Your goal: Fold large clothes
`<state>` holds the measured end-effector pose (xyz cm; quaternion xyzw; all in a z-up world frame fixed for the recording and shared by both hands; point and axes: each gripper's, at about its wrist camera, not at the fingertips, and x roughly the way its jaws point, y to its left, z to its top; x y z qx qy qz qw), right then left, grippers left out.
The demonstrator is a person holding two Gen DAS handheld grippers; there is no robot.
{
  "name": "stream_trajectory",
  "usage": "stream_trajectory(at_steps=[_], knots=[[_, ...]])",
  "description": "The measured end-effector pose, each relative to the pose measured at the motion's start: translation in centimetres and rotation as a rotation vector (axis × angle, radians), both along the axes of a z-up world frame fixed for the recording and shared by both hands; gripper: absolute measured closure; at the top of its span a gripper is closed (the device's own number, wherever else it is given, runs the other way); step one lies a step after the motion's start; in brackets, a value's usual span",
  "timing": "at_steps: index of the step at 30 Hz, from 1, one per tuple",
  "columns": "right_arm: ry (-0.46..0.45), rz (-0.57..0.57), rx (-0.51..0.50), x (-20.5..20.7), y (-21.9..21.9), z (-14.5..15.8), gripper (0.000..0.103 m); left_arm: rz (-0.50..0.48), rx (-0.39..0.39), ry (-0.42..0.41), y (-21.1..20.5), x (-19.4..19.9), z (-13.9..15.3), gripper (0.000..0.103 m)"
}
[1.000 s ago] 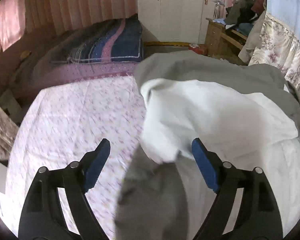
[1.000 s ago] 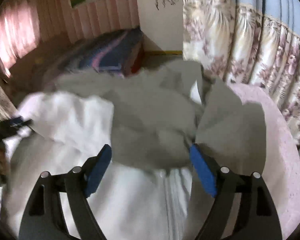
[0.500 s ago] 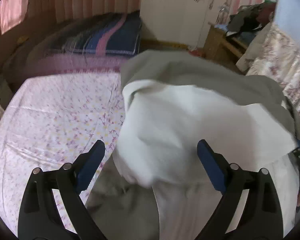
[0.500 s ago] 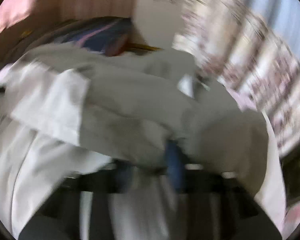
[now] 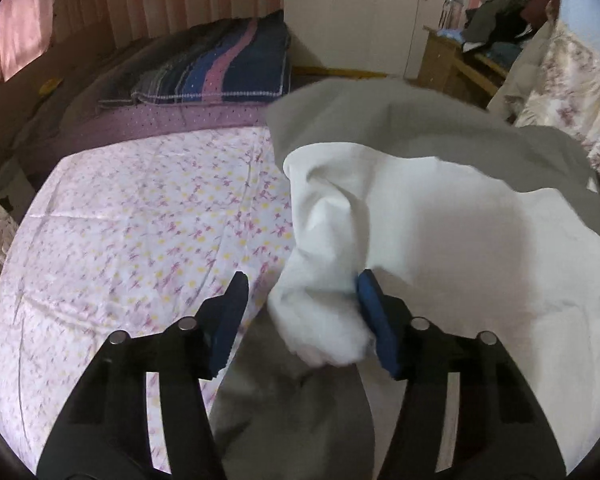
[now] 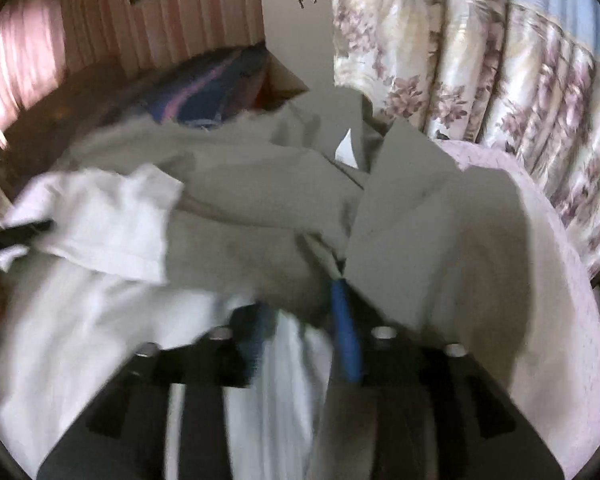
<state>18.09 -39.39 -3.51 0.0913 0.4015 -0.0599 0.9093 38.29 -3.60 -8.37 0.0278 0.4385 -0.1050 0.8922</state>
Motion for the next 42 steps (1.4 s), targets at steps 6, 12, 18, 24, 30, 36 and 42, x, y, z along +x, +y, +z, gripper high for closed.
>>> stream_trajectory(at_steps=[6,12,18,24,30,36,42], knots=[[-0.086,-0.089,-0.028,-10.2,-2.0,4.7,0.014,-0.034,-0.053,-0.133,1.8,-8.3,5.0,0.006],[-0.024,-0.052,-0.033,-15.2,0.2,2.2,0.014,-0.061,-0.127,-0.185,1.3,-17.8,7.3,0.003],[0.096,-0.037,-0.153,-15.7,3.0,-1.8,0.015,-0.103,-0.083,-0.252,-1.3,-25.8,6.1,0.003],[0.114,-0.083,-0.145,-15.8,2.4,-2.9,0.077,-0.093,-0.097,-0.195,-0.9,-27.8,3.7,0.003],[0.020,-0.060,-0.045,-16.1,3.4,0.5,0.099,-0.066,-0.093,-0.210,1.3,-28.1,4.2,0.003],[-0.075,0.112,0.086,-13.8,9.4,4.8,0.099,-0.048,-0.110,-0.255,2.8,-28.4,6.3,0.003],[-0.076,0.266,0.158,-9.4,16.5,4.4,0.099,0.011,-0.114,-0.261,5.1,-28.3,7.1,0.003]])
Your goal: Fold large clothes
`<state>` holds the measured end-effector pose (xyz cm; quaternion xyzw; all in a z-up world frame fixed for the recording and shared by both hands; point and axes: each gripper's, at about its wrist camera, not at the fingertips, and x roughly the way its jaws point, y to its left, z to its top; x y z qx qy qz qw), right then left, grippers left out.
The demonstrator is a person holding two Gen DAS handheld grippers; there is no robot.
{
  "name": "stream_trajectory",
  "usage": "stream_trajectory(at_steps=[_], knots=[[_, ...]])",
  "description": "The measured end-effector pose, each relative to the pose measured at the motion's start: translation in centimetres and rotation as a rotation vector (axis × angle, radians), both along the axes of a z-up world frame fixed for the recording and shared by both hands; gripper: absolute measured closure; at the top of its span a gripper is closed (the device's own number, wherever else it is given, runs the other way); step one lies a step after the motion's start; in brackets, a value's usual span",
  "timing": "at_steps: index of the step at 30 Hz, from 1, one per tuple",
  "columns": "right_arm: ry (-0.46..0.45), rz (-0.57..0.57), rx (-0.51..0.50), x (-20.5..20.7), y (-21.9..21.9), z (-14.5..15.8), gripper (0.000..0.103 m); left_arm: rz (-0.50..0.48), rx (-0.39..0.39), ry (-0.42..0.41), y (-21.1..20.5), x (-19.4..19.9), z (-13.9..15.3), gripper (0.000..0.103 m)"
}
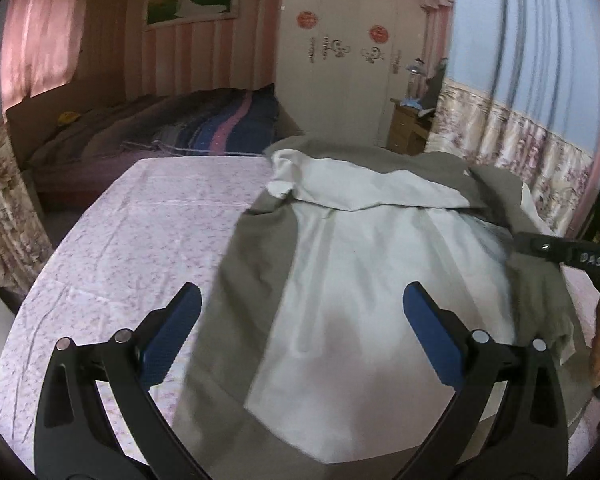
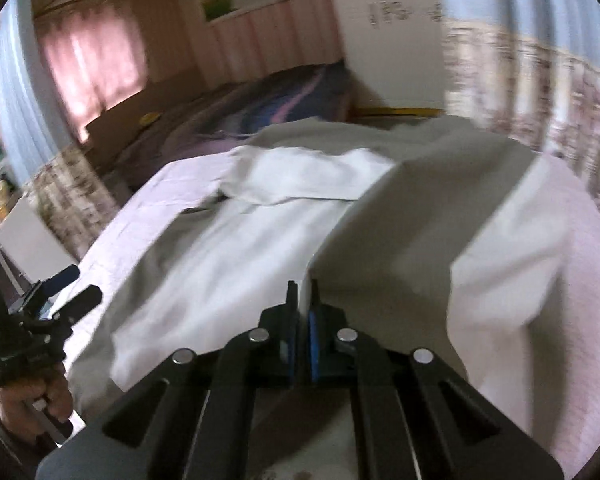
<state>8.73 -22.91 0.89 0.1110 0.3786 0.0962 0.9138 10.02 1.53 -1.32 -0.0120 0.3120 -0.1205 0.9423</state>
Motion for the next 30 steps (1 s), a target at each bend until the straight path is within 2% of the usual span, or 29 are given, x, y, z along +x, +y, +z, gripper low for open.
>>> stream_trajectory(at_steps=[1,3,5,6,9,12,17,19,22,24,26,29,30], knots=[[-0.003,0.020,0.026,0.7,0.8,-0.3,0.097,0.010,-0.003,0.005,0.4,0.1,0.0,0.003],[-0.007,0.022,0.032,1.5,1.7,-0.7,0.081,0.027,-0.007,0.018,1.0,0.1,-0.2,0.003],[-0.013,-0.017,0.024,1.5,1.5,-0.7,0.029,0.030,-0.009,0.035,1.2,0.1,-0.6,0.003],[-0.035,-0.028,0.028,1.2,1.2,-0.6,0.024,0.027,-0.014,0.047,1.0,0.0,-0.8,0.003],[-0.078,-0.053,0.028,-0.5,-1.0,0.1,0.023,0.000,-0.028,0.071,0.0,-0.6,-1.5,0.003],[-0.113,-0.147,-0.032,-2.5,-5.0,0.3,0.021,-0.037,-0.054,0.111,-1.7,-1.0,-2.4,0.003],[-0.077,-0.271,-0.043,-4.8,-11.4,-1.4,0.021,-0.129,-0.121,0.184,-6.3,-1.4,-3.6,0.003],[-0.062,-0.293,-0.035,-5.5,-12.9,-2.2,0.021,-0.148,-0.116,0.193,-8.1,-1.4,-4.0,0.003],[-0.047,-0.310,-0.036,-6.4,-14.4,-3.0,0.021,-0.155,-0.084,0.225,-11.0,-0.4,-5.2,0.003],[-0.041,-0.307,-0.042,-6.4,-14.9,-3.4,0.021,-0.148,-0.104,0.281,-12.4,0.8,-6.3,0.003],[-0.035,-0.296,-0.053,-6.5,-15.2,-3.7,0.021,-0.163,-0.127,0.289,-13.2,1.7,-6.8,0.004],[-0.027,-0.290,-0.075,-6.0,-15.4,-3.7,0.020,-0.171,-0.107,0.269,-14.0,2.6,-6.5,0.040],[-0.028,-0.291,-0.086,-6.0,-15.4,-3.7,0.019,-0.176,-0.088,0.252,-13.9,3.0,-6.2,0.072]])
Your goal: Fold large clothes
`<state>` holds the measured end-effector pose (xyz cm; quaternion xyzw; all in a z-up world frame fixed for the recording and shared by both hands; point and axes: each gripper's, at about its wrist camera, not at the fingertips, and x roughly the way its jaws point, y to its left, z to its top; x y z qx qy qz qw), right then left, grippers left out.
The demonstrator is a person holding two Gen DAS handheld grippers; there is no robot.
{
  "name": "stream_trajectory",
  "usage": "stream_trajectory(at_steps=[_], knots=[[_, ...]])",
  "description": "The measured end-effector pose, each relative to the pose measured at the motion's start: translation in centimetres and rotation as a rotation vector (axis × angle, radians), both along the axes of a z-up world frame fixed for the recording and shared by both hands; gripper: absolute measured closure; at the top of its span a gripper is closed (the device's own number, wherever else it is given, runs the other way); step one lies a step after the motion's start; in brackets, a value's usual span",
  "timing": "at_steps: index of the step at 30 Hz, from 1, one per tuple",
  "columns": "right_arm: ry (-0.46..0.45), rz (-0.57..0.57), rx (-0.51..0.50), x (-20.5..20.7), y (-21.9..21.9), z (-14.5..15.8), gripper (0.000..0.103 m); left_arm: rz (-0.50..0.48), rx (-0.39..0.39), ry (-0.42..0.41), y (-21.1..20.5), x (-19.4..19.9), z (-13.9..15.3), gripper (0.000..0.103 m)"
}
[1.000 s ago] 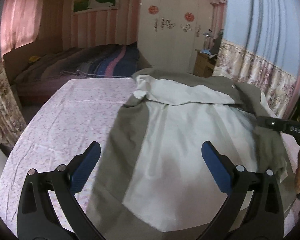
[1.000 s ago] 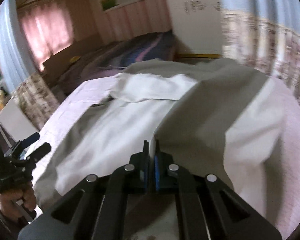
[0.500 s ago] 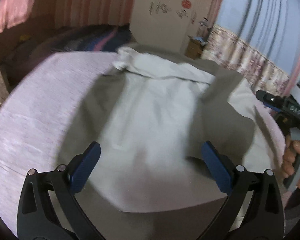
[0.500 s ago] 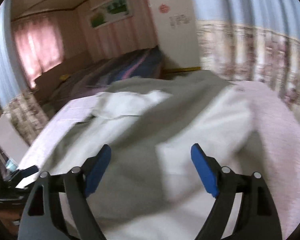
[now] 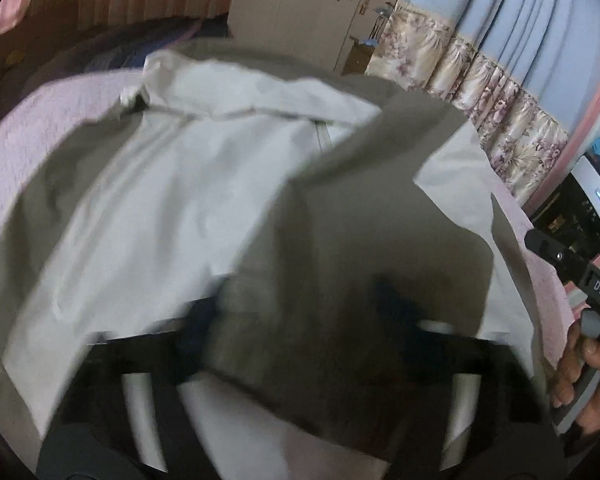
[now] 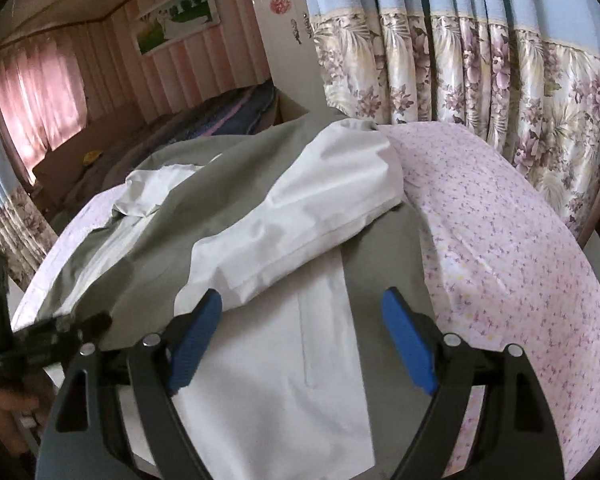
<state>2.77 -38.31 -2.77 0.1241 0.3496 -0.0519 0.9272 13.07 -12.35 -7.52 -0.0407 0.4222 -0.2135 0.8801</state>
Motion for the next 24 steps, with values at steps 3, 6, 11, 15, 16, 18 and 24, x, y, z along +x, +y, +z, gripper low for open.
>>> stream_trajectory(at_steps=[3,6,11,15,16,18,24], knots=[[0.008,0.009,-0.036,1.1,-0.2,0.2,0.018,-0.006,0.028,-0.027,1.4,1.9,1.2,0.085],[0.006,0.004,-0.056,2.8,-1.1,0.6,0.018,0.021,0.080,-0.075,3.5,4.4,2.9,0.088],[0.001,-0.018,-0.101,6.7,-2.4,1.7,0.017,0.025,0.179,-0.147,5.1,7.9,4.8,0.088],[-0.004,-0.005,-0.111,11.2,-3.4,2.9,0.017,0.007,0.271,-0.191,5.1,12.4,6.2,0.088],[-0.007,-0.002,-0.066,12.5,-4.1,3.4,0.017,0.006,0.290,-0.200,5.0,13.8,6.6,0.088],[-0.011,0.001,-0.014,14.5,-5.2,4.0,0.016,0.015,0.316,-0.217,5.1,16.6,7.6,0.087],[0.050,-0.082,-0.024,20.6,-9.6,3.2,0.015,0.042,0.414,-0.214,4.6,25.4,8.1,0.087]])
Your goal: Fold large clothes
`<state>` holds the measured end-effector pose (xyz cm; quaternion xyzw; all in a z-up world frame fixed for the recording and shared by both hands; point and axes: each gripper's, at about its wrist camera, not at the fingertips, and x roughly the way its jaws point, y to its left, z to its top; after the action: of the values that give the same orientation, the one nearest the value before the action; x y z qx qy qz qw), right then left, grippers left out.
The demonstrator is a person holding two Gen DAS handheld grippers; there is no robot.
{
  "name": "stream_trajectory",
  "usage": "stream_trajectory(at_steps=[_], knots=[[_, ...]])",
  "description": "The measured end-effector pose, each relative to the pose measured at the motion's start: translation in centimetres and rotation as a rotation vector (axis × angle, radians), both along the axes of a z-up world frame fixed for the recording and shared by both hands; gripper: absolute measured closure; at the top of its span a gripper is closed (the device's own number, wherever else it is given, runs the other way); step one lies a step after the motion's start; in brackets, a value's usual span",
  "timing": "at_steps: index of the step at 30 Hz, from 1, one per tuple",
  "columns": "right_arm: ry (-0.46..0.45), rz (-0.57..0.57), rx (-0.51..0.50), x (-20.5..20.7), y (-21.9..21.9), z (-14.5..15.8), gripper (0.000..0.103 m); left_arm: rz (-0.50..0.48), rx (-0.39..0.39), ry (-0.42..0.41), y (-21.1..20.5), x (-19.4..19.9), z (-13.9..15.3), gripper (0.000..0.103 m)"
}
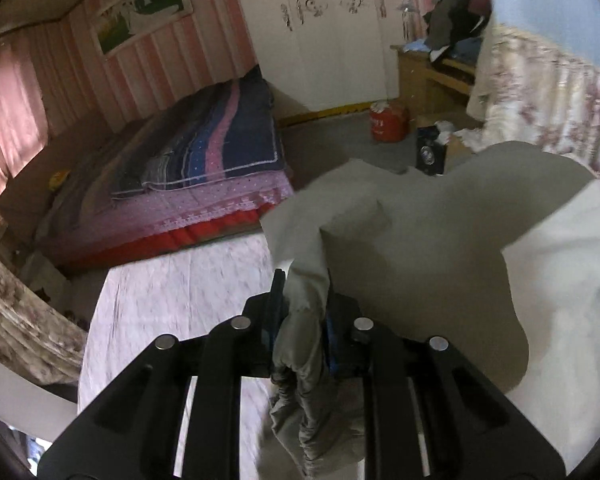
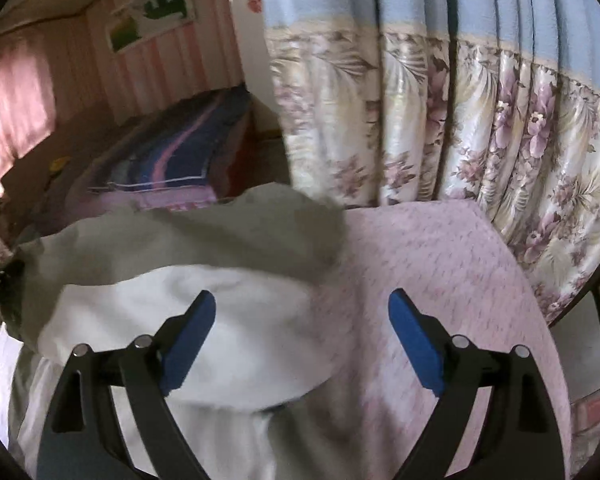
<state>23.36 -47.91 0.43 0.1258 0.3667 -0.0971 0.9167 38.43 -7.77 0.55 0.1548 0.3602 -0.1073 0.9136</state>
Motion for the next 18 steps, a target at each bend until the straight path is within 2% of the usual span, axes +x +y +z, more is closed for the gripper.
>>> stream_trajectory(at_steps=[3,4,7,9,11,12,15,18], knots=[[0.025,-0.033,0.073,2.8,-1.7,-2.0,0.015,0.006,0.032,0.017,-0.7,3.9,-1.0,0.087],[0.025,-0.037,0.120,3.8,-2.2,-2.9,0.015,0.012,0.031,0.026,-0.9,4.9,-1.3,0.086],[0.063,-0.033,0.171,5.7,-2.0,-5.0,0.017,0.017,0.020,0.059,-1.9,7.0,-2.7,0.084],[0.104,0.036,0.147,6.8,-0.8,-6.2,0.058,0.009,0.021,0.076,-2.3,7.4,-3.9,0.079],[0.139,0.073,-0.012,7.2,1.0,-6.7,0.079,-0.005,0.029,0.086,-2.5,7.4,-5.1,0.074],[0.142,0.075,-0.049,7.4,1.3,-6.6,0.081,-0.013,0.052,0.079,-2.6,7.3,-5.6,0.069],[0.111,0.047,-0.196,7.1,2.1,-5.6,0.085,-0.026,0.094,0.041,-2.9,7.0,-6.7,0.070],[0.154,0.032,-0.333,7.8,3.3,-7.5,0.084,-0.033,0.131,0.020,-3.5,6.5,-8.7,0.070]])
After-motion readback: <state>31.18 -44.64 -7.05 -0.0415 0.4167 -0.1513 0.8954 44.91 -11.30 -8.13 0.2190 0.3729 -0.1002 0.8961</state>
